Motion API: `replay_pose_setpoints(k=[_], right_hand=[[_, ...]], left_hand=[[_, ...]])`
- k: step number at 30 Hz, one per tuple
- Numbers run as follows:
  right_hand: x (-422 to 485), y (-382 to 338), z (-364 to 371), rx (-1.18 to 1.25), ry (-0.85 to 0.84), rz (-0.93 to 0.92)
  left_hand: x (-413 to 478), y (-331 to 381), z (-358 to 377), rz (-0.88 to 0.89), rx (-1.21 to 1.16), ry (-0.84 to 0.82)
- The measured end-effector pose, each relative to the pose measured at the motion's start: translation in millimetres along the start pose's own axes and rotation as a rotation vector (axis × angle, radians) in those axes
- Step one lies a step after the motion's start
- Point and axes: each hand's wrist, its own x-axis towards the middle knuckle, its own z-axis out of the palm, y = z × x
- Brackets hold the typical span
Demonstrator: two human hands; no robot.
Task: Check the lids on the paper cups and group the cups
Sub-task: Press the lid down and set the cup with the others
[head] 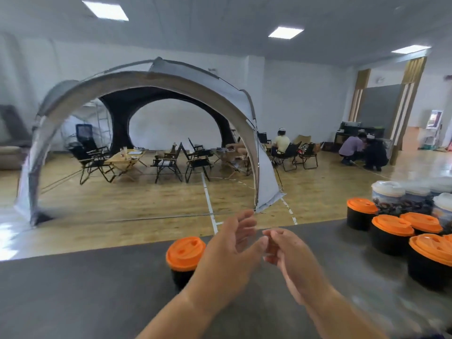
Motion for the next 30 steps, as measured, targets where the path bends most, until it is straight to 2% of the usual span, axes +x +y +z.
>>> replay_pose_setpoints(k=[4, 9, 13, 16, 18, 20, 23, 26, 30], right_hand=[[-1.7, 5.8, 86.7, -0.118, -0.076, -0.035], [8.4, 22.4, 132.2, -0.365, 0.048, -0.065], [13.2, 36.1, 141.9, -0.424, 0.015, 0.054], [11.6, 42.0, 145.5, -0.435, -0.023, 0.059], [10.5, 46.8, 145.5, -0.447, -0.039, 0.079], [11.1, 52.5, 143.4, -0.47, -0.044, 0.09], [7.7, 57.0, 142.2, -0.439, -0.069, 0.121], [2.2, 60.6, 141.4, -0.408, -0.085, 0.121], [6.4, 63.1, 135.9, -0.411, -0.045, 0.119]], left_hand=[[-29.2, -0.7, -87.7, 0.06, -0.038, 0.181], [-36.5, -40.1, -141.2, -0.05, 0.018, 0.267], [-19.9, -83.9, -139.4, -0.224, 0.133, 0.183], [-11.9, -101.7, -124.9, -0.334, 0.032, 0.106], [-9.7, -106.2, -115.3, -0.343, -0.06, 0.077], [-7.5, -112.8, -108.6, -0.342, -0.043, 0.079], [-4.2, -122.8, -104.6, -0.327, -0.028, 0.149], [-6.5, -127.6, -103.4, -0.323, -0.139, 0.217], [-9.1, -131.9, -101.8, -0.333, -0.201, 0.213]])
